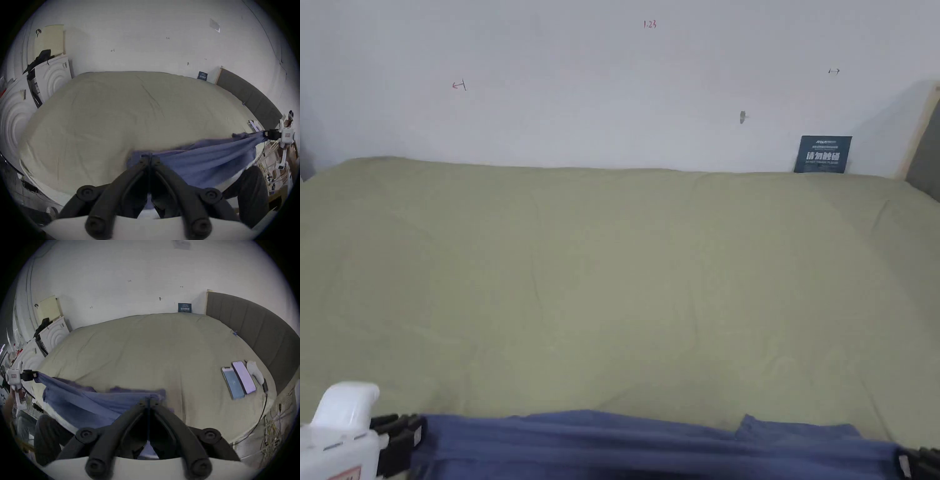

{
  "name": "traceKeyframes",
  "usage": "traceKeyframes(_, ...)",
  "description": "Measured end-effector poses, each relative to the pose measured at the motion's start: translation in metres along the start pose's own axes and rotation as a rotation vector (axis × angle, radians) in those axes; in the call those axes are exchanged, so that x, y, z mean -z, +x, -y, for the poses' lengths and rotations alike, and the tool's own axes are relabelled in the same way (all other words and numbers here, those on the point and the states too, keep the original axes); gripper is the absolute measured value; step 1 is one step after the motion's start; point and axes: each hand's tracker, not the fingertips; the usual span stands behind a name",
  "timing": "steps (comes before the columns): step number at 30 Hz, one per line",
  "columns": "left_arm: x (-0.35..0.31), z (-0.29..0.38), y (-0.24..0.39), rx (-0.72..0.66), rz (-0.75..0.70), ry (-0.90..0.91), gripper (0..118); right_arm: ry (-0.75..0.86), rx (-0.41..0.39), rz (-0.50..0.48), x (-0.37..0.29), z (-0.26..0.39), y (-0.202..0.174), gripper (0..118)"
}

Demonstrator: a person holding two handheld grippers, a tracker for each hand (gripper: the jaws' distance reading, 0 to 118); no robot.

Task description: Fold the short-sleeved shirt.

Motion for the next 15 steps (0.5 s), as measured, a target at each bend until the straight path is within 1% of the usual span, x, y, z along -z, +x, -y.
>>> traceKeyframes(1, 0.001, 0.009, -0.002, -0.012, -0.001, -0.013, 2, -0.021, 0.017, -0.003, 0.006, 0.012, 0.009, 0)
traceKeyframes(3, 0.005, 0.018, -0.001, -0.022, -0.011, -0.037, 2, -0.060, 0.050, -0.015, 0.014, 0.025, 0.014, 0)
traceKeyframes(5, 0.011, 0.024, -0.002, -0.024, -0.013, -0.060, 4, -0.082, 0.022, 0.001, 0.022, 0.037, 0.010, 0)
traceKeyframes(6, 0.013, 0.025, -0.002, -0.022, -0.014, -0.067, 11, -0.094, 0.008, 0.009, 0.026, 0.040, 0.009, 0)
traceKeyframes(7, 0.015, 0.025, 0.000, -0.015, -0.015, -0.076, 35, -0.099, 0.004, 0.005, 0.030, 0.041, 0.010, 1)
traceKeyframes(8, 0.016, 0.024, 0.000, -0.013, -0.038, -0.087, 85, -0.098, 0.003, 0.018, 0.032, 0.041, 0.009, 13)
traceKeyframes(9, 0.016, 0.024, 0.000, -0.009, -0.048, -0.095, 112, -0.100, 0.003, 0.032, 0.030, 0.043, 0.004, 48)
traceKeyframes(10, 0.012, 0.023, -0.001, -0.012, -0.041, -0.088, 116, -0.114, 0.007, 0.039, 0.032, 0.041, 0.004, 92)
traceKeyframes(11, 0.005, 0.019, 0.000, -0.025, -0.048, -0.079, 116, -0.132, 0.008, 0.044, 0.033, 0.039, 0.003, 117)
traceKeyframes(12, 0.001, 0.015, 0.001, -0.040, -0.068, -0.079, 116, -0.071, 0.006, 0.054, 0.021, 0.037, 0.003, 110)
traceKeyframes(13, -0.004, 0.011, 0.002, -0.045, -0.080, -0.069, 116, -0.068, 0.002, 0.028, 0.029, 0.036, -0.010, 106)
traceKeyframes(15, -0.012, 0.004, 0.000, -0.065, -0.099, -0.058, 115, -0.064, -0.006, 0.044, 0.034, 0.026, -0.020, 110)
